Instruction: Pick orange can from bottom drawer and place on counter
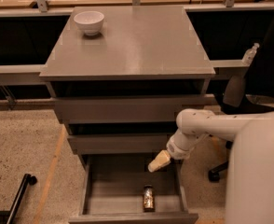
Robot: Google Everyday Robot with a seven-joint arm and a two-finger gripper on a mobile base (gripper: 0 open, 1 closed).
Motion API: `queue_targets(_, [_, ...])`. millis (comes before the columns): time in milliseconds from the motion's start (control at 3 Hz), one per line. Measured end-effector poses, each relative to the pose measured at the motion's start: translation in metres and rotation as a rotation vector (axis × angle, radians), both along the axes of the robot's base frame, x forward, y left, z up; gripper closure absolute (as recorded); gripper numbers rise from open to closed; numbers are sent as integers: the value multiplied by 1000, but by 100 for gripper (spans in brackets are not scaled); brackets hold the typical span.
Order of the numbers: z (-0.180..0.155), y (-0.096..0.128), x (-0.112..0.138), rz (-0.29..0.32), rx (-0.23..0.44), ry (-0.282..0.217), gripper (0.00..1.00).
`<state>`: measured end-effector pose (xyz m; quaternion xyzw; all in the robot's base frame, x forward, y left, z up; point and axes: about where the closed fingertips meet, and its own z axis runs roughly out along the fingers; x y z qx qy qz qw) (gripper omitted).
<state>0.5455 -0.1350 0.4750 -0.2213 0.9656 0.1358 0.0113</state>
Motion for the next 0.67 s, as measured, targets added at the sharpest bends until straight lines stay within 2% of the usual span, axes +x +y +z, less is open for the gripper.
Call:
queue_targets(333, [-79,-8,-8,-131,-83,152,0])
queue_targets(667, [-136,-6,-9,-285,-80,236,0])
